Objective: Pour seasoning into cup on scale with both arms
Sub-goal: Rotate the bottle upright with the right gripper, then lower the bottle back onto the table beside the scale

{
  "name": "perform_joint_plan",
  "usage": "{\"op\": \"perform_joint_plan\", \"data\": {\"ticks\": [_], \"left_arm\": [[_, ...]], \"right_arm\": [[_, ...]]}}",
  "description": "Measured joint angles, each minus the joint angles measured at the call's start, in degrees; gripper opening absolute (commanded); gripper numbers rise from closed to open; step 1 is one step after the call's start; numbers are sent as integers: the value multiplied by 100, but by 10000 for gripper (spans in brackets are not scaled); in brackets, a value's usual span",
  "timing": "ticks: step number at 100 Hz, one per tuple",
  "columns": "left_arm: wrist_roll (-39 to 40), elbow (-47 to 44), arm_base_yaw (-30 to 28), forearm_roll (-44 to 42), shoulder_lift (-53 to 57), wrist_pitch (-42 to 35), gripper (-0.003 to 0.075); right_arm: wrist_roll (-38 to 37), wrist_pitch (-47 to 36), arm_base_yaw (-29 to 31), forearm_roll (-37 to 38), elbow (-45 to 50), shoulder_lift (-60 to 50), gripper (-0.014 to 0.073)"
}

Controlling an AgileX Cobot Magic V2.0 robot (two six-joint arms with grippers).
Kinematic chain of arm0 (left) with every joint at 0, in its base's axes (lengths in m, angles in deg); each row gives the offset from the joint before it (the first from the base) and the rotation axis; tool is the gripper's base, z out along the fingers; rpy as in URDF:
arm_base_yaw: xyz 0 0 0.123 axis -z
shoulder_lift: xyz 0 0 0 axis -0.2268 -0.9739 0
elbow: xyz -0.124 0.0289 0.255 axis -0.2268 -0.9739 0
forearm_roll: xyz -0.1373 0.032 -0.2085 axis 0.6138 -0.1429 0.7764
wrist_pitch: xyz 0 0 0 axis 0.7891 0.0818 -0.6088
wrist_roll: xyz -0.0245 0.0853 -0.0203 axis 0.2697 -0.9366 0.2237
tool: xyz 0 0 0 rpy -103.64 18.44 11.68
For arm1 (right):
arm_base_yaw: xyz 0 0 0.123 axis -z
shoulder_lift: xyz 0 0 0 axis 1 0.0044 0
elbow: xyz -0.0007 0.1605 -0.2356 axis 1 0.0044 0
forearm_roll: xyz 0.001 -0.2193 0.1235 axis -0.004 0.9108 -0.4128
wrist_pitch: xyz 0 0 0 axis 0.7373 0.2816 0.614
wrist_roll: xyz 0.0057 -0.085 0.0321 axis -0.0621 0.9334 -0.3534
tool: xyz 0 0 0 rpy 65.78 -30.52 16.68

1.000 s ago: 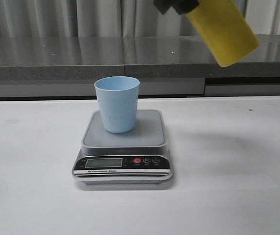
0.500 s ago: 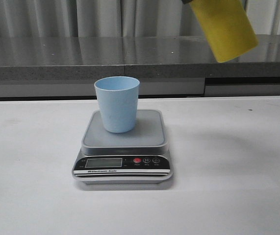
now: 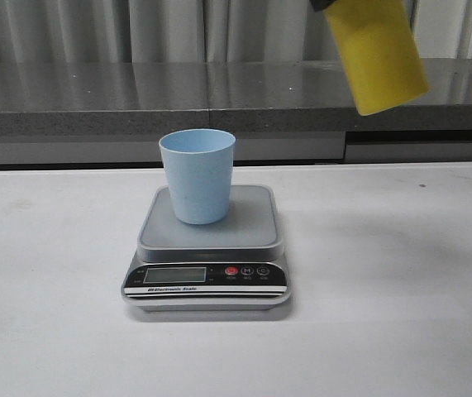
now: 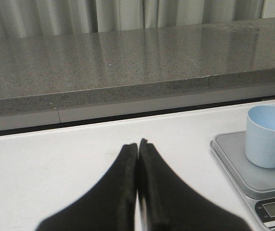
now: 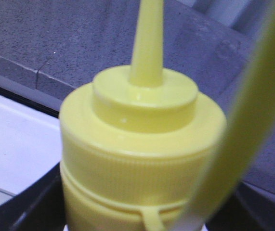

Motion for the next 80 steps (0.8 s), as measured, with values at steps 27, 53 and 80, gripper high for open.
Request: {"op": "perform_joint_plan", "data": {"ticks": [27, 53, 80], "left_arm": [[0, 0, 0, 0, 0, 0, -20], [0, 0, 0, 0, 0, 0, -20], [0, 0, 0, 0, 0, 0, -20]], "right_arm": [[2485, -1328, 712, -2593, 236, -4, 276], [4142, -2976, 1499, -4461, 1089, -17, 276], [5571, -5504, 1782, -5625, 2318, -50, 276]]}}
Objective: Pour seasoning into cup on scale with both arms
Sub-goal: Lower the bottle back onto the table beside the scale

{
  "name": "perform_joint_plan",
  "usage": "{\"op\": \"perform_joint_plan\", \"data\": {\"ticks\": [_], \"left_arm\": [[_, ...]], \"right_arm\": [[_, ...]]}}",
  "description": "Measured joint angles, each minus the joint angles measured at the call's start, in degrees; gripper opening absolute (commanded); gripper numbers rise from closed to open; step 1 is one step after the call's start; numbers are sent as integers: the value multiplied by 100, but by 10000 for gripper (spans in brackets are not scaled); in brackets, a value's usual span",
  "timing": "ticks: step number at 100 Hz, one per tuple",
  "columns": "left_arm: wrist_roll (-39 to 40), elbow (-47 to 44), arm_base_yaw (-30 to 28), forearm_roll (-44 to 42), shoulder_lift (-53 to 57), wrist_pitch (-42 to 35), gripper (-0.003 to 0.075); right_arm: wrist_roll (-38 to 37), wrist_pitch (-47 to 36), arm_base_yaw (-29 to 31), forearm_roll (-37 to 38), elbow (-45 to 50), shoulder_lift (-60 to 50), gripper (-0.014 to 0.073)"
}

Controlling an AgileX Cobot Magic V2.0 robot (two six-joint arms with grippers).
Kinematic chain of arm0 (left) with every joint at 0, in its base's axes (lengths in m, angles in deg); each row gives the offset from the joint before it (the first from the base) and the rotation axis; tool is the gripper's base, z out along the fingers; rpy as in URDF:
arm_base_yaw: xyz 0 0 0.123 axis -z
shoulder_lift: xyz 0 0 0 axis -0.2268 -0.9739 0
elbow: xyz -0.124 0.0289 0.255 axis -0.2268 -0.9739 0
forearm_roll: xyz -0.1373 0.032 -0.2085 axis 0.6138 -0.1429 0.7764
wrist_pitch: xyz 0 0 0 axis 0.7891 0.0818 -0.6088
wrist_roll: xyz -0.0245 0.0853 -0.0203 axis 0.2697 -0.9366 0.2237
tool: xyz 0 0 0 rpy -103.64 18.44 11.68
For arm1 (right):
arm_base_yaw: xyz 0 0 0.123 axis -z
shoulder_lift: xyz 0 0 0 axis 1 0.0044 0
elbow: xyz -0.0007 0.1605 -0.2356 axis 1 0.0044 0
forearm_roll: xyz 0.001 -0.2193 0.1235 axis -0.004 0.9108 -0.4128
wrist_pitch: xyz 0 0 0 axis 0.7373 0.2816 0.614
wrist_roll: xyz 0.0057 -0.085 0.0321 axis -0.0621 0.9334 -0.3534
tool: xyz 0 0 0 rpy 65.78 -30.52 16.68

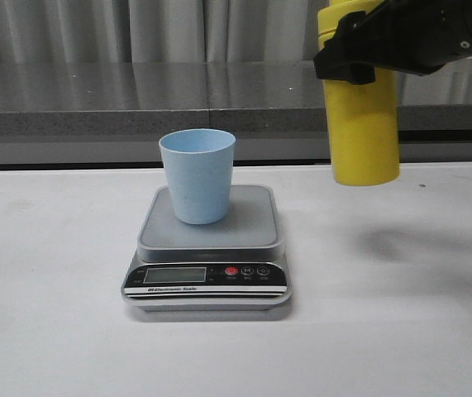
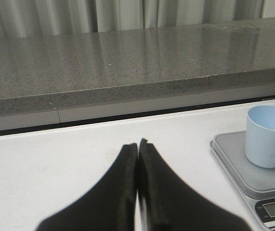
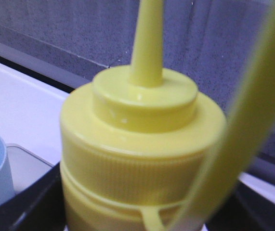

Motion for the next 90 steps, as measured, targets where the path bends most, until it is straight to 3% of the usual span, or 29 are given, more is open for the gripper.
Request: {"op": "perform_joint_plan", "data": {"ticks": [22, 90], "left_arm": [[0, 0, 0, 0, 0, 0, -20], [0, 0, 0, 0, 0, 0, -20]], "right_arm": [[174, -1370, 206, -110, 604, 95, 276], [194, -2659, 257, -137, 655, 1526, 276]]}}
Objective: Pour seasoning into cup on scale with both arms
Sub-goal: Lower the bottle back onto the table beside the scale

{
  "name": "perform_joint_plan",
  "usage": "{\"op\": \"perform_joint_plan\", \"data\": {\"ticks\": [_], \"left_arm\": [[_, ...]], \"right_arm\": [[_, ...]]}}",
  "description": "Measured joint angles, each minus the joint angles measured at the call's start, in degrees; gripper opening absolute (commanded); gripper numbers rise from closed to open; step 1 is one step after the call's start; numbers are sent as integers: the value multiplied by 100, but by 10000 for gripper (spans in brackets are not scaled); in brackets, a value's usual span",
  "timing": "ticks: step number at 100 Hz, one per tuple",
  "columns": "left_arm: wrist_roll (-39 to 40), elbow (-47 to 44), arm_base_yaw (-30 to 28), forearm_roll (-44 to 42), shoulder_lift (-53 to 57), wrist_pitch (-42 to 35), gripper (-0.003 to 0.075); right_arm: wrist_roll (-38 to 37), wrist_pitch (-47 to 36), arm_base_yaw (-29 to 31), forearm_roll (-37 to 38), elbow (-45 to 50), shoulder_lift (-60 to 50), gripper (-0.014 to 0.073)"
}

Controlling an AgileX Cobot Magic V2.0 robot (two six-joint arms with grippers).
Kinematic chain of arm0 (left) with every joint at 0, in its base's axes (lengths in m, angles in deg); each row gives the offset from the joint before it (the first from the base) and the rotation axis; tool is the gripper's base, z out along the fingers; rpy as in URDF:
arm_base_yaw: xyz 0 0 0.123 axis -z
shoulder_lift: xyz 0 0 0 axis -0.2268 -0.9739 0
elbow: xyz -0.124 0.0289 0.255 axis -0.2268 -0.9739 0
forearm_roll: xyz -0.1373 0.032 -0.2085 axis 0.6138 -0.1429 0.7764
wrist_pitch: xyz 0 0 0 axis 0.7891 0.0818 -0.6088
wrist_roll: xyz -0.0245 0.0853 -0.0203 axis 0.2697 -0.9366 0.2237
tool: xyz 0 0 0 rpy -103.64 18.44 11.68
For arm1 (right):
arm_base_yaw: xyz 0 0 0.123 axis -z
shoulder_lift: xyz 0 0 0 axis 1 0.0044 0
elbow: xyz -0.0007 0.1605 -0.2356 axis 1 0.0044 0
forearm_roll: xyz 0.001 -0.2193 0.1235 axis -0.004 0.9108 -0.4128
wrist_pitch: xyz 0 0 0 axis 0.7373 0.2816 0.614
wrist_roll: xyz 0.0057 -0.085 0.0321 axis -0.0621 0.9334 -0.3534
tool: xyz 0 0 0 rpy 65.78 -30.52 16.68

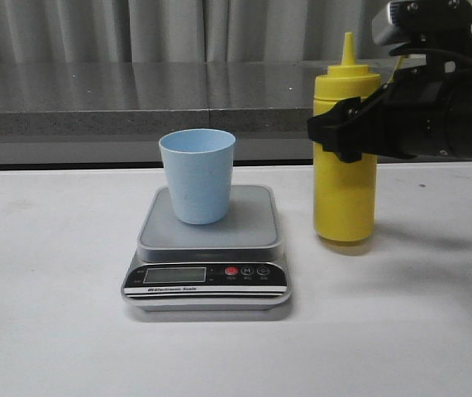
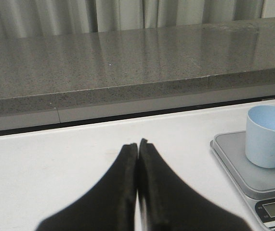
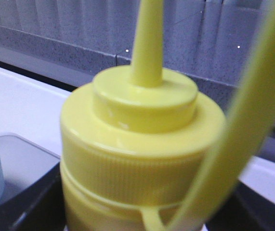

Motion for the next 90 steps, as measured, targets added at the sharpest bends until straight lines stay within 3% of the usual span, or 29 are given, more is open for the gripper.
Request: {"op": "perform_joint_plan", "data": {"ticks": [44, 54, 71, 90], "left_arm": [[0, 0, 0, 0, 0, 0, -20], [0, 0, 0, 0, 0, 0, -20], [0, 0, 0, 0, 0, 0, -20], [0, 0, 0, 0, 0, 0, -20]], "right_arm": [[0, -142, 0, 20, 80, 109, 284], [3, -335, 0, 20, 216, 109, 365], [24, -593, 0, 20, 428, 109, 587], [24, -555, 0, 33, 476, 109, 638]]}}
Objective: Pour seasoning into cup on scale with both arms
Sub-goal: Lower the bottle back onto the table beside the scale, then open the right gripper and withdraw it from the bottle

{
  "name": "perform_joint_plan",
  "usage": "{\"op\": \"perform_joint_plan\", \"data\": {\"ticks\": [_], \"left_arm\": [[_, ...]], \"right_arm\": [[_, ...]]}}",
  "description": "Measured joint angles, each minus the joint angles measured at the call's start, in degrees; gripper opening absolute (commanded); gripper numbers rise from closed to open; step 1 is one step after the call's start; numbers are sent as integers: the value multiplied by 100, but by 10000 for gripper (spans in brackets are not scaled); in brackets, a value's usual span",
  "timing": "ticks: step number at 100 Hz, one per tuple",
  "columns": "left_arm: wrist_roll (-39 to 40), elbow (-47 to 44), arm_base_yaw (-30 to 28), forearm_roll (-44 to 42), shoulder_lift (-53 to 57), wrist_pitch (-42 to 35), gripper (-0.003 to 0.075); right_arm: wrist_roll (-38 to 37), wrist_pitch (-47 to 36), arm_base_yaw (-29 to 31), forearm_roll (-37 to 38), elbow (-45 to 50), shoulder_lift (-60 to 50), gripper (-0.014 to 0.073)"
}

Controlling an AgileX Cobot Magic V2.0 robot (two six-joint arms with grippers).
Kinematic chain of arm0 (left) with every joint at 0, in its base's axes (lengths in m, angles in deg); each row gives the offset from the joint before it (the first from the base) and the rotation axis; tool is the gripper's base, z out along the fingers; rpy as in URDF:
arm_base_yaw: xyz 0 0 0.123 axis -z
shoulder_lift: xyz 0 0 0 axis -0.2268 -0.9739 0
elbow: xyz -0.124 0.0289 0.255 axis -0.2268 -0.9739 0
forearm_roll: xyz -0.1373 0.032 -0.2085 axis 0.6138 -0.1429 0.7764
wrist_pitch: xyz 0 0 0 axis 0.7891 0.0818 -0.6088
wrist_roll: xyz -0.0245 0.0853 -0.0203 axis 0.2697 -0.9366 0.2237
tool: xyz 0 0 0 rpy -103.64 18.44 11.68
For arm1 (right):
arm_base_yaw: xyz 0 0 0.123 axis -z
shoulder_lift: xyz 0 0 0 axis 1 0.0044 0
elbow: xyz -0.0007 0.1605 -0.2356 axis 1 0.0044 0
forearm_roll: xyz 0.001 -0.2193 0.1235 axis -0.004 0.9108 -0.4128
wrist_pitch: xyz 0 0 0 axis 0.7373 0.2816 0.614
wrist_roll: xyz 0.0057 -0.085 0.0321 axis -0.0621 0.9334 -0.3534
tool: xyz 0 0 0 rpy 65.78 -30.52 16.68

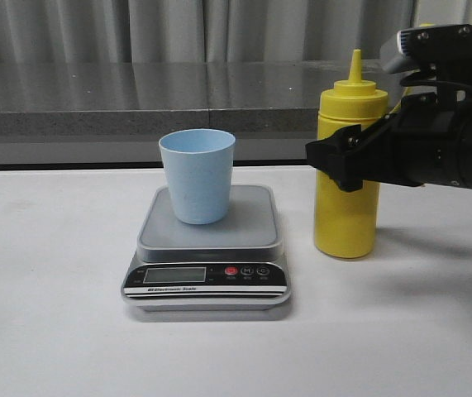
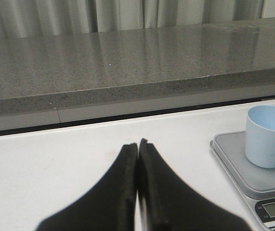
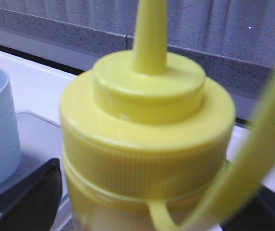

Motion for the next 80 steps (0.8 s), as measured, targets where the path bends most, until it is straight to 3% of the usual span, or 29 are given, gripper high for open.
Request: {"op": "perform_joint_plan", "data": {"ticks": [36, 80], "left_arm": [[0, 0, 0, 0, 0, 0, -20], [0, 0, 0, 0, 0, 0, -20]], "right_arm": [[0, -92, 0, 0, 143, 0, 638], [0, -527, 0, -251, 986, -256, 637]]}}
